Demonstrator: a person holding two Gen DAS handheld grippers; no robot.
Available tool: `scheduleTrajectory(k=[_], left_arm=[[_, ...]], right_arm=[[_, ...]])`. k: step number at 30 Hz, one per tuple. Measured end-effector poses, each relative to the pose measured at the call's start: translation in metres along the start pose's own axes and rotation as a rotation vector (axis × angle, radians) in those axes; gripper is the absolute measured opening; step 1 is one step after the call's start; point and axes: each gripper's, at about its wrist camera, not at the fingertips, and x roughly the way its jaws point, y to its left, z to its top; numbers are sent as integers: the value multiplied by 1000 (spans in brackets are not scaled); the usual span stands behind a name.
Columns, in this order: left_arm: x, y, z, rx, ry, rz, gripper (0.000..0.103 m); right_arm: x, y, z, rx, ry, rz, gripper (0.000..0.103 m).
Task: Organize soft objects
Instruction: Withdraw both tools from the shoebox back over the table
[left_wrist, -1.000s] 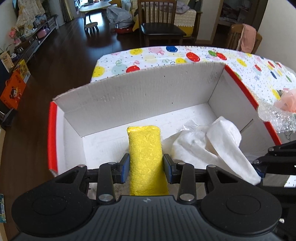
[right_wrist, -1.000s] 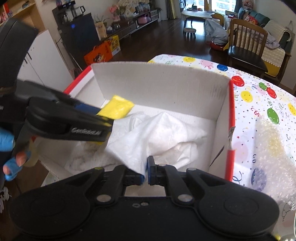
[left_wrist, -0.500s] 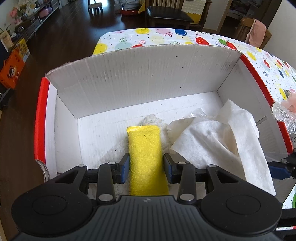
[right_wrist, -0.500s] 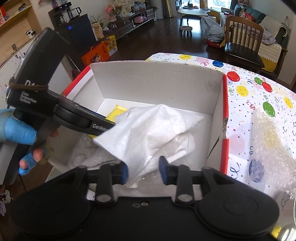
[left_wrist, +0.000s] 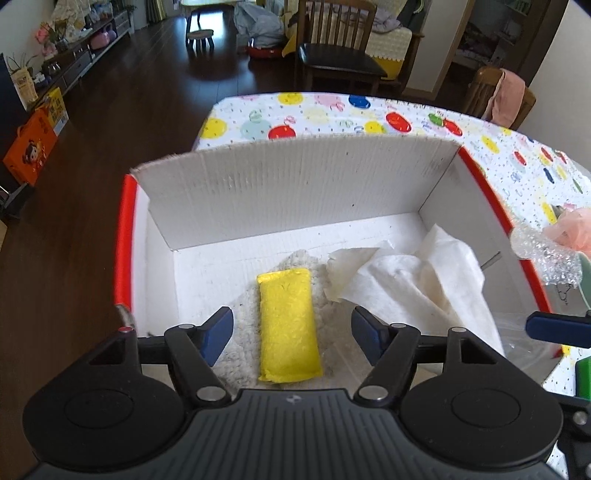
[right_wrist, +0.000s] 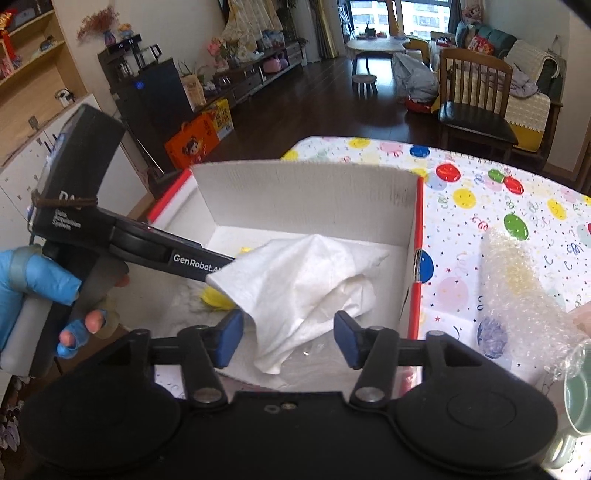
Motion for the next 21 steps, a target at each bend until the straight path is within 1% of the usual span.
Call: scheduleTrajectory(k=[3, 5, 10, 14, 16, 18, 21], left_arm=[[-16, 0, -3, 5, -33, 5, 70], [-29, -2, -4, 12, -59, 12, 70], [-61, -18, -8, 48, -118, 3, 70], [-85, -39, -13, 79, -163, -32, 70], [-95, -51, -16, 96, -177, -54, 71], [-103, -64, -18, 105, -194, -76, 79], [-113, -82, -24, 108, -210, -121, 79]], right_arm=[[-15, 2, -2, -7, -26, 10, 60], [-26, 2, -3, -8, -44, 25, 63], [-59, 0, -10, -26, -94, 44, 71], [-87, -8, -18, -14, -130, 56, 77], [-99, -13, -22, -8, -145, 60, 84], [-111, -19, -27, -4, -157, 66, 86], [-128, -30, -36, 6, -177, 65, 91]])
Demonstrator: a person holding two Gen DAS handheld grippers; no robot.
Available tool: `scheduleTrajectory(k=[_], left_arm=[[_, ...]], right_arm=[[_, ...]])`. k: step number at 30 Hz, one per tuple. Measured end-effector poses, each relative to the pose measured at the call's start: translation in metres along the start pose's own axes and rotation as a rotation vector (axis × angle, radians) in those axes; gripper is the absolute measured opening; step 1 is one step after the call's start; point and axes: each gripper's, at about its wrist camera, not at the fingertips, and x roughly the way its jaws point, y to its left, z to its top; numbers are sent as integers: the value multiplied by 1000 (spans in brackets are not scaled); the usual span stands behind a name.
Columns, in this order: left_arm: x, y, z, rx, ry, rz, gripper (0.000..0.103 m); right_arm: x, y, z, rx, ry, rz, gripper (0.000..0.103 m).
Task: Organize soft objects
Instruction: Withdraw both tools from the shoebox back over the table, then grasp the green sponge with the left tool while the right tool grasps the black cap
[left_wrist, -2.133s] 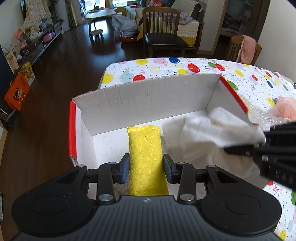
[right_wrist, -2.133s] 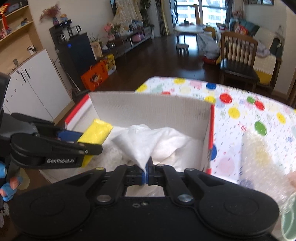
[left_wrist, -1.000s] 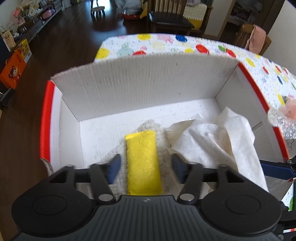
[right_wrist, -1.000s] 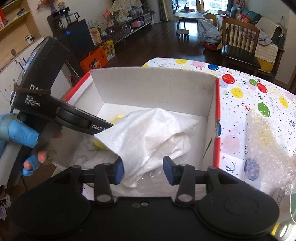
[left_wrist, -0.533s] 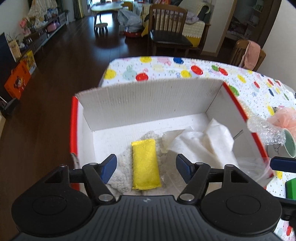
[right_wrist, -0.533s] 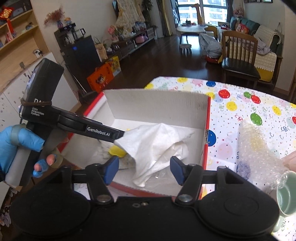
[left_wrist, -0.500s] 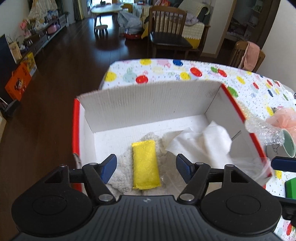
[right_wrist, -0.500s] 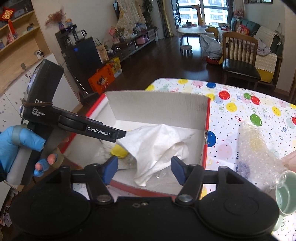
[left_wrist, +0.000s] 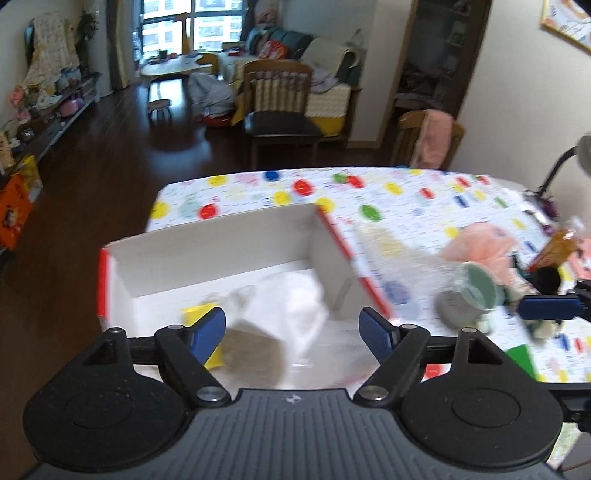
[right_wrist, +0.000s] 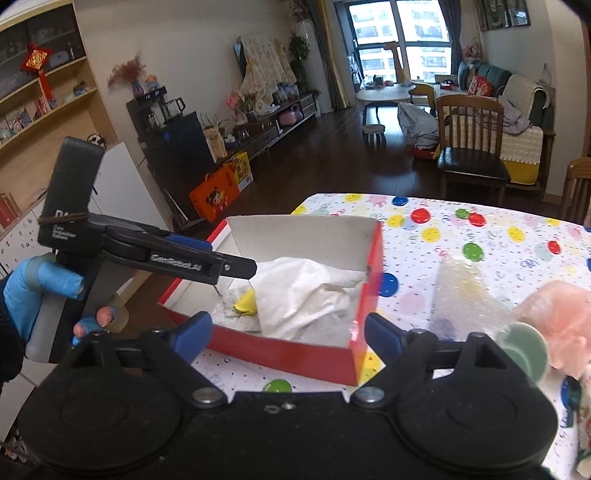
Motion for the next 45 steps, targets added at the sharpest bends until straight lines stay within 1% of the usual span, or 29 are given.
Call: scheduleTrajectory(k=[7, 10, 13, 16, 20, 23, 25, 26, 29, 34, 41, 45], left_arm=[[-11, -55, -7, 40, -23, -69, 80], [-10, -77, -12, 50, -27, -104, 83], [-10, -101, -18, 64, -25, -129, 83], [-5, -125, -23, 85, -19, -137, 83], [2, -156, -33, 97, -10, -180, 84], [11, -179, -39, 98, 1, -205, 92], [16, -195, -45, 99, 6, -226, 102], [20, -203, -47, 99, 9, -231, 102], [32, -227, -51, 95, 28, -226, 102], [53, -263, -62, 75, 59, -225, 102], [88, -304, -82, 86, 122, -209, 102], [108, -319, -89, 94, 135, -187, 102]], right_arm=[[-41, -28, -17, 31, -49, -28, 98], [-57, -43, -25, 40, -68, -51, 98], [-71, -61, -34, 54, -82, -76, 100], [-87, -81, -43, 72, -93, -109, 102], [-105, -113, -57, 105, -100, -150, 103], [-118, -138, -69, 148, -100, -194, 103], [-127, -156, -81, 175, -101, -231, 103], [-131, -165, -86, 183, -100, -246, 103], [-140, -188, -99, 204, -97, -306, 103], [-148, -234, -120, 276, -85, -389, 103], [-140, -299, -140, 383, -57, -479, 103], [-127, -327, -146, 406, -30, -511, 103]])
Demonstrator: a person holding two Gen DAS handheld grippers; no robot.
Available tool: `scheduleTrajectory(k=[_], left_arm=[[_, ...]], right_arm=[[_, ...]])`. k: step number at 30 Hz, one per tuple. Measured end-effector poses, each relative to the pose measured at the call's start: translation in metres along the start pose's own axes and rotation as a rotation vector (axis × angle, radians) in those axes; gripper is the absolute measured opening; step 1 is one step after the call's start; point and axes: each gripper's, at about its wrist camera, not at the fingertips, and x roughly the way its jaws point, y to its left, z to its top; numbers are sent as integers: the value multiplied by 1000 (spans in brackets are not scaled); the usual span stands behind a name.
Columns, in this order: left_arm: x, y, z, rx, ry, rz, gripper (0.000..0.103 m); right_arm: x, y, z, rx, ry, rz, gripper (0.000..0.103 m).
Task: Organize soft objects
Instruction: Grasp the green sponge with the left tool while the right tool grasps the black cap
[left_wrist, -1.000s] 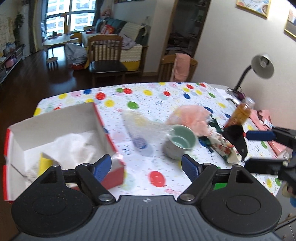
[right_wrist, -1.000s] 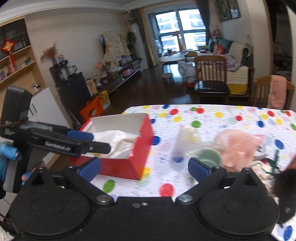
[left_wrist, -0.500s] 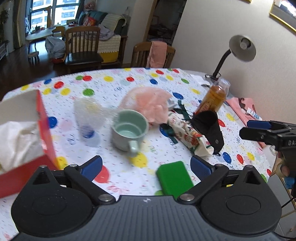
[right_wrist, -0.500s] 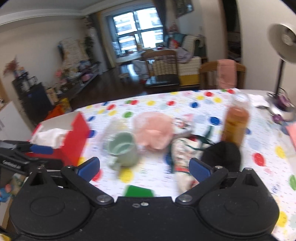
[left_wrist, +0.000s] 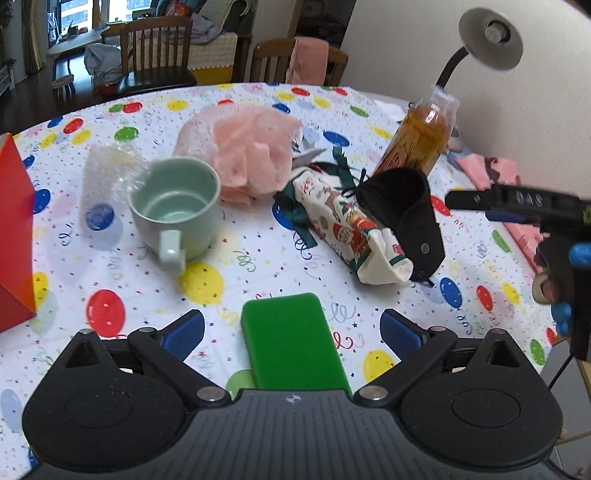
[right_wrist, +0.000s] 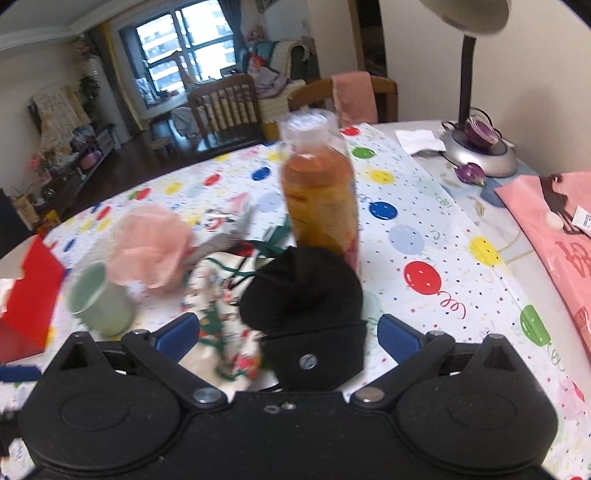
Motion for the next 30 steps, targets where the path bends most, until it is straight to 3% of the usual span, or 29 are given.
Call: scheduleTrajectory(k=[15, 25, 30], left_arm=[[54, -15, -17, 12, 67, 91, 102], [75, -15, -28, 10, 106, 137, 101], [79, -17, -29, 29, 110, 149, 100]], right_arm=[[73, -5, 9, 59, 87, -32, 102], [94, 14, 1, -27, 92, -69, 102], [96, 9, 3, 7, 94, -67, 100]])
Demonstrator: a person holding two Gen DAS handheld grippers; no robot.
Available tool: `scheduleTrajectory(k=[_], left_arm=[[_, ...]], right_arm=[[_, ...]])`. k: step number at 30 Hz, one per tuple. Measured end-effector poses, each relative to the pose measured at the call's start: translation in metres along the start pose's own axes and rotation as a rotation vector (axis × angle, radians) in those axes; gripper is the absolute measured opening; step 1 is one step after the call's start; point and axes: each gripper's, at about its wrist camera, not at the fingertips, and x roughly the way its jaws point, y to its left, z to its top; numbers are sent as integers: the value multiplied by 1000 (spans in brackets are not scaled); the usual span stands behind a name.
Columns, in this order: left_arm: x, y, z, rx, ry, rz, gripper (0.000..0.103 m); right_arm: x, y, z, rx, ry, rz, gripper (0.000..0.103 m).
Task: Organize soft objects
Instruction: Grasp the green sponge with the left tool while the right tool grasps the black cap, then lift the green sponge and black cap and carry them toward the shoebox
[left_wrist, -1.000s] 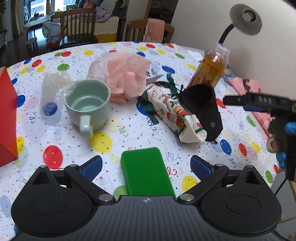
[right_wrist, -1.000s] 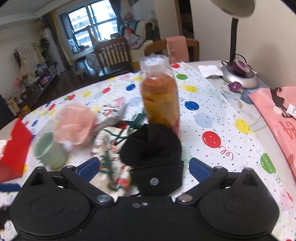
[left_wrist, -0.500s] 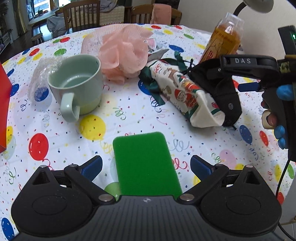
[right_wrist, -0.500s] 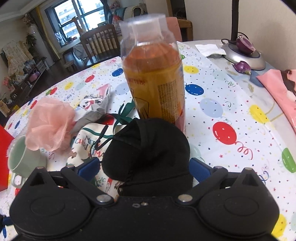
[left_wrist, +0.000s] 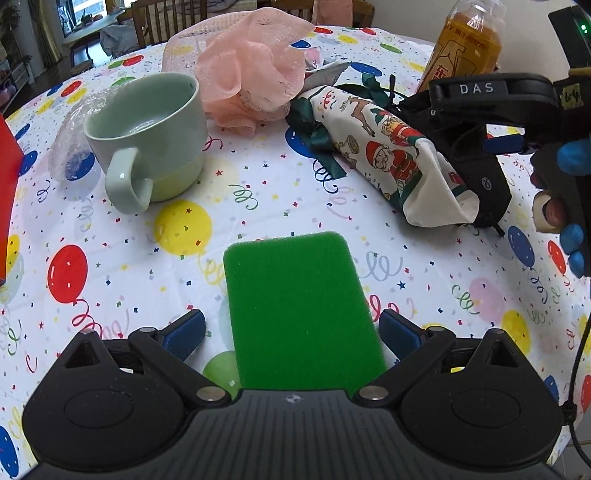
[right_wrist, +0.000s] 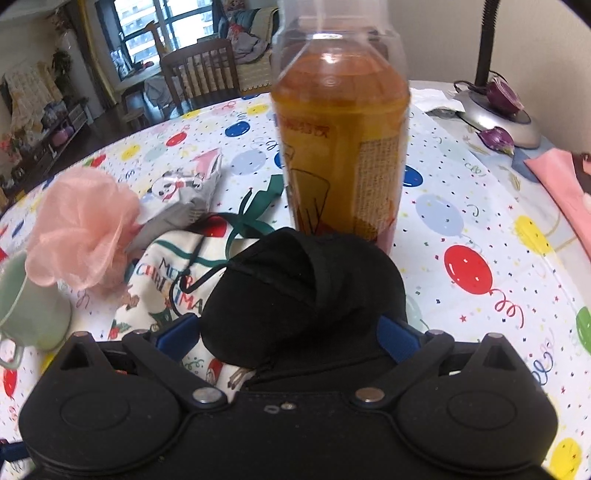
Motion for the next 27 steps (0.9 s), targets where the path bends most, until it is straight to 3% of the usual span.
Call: scheduleTrajectory(k=[6, 8, 10, 13, 18, 27], left_arm=[[-2, 0, 2, 19, -1, 26, 85], [-3, 0, 4, 27, -7, 30, 77], [-4, 1, 4, 28, -8, 24, 75], [-5, 6, 4, 12, -9, 14, 74], [-8, 14, 4, -18, -11, 12, 73], [-26, 26, 5, -40, -44, 5, 73]], right_arm=[[-3, -7, 1, 22, -8, 30, 86], [-5, -9, 1, 28, -12, 34, 75], [-6, -9, 2, 28, -9, 31, 56], [-9, -12, 1, 28, -9, 18, 37], [-20, -18, -3, 40, -31, 22, 15], [-72, -21, -11, 40, -145, 59, 5]])
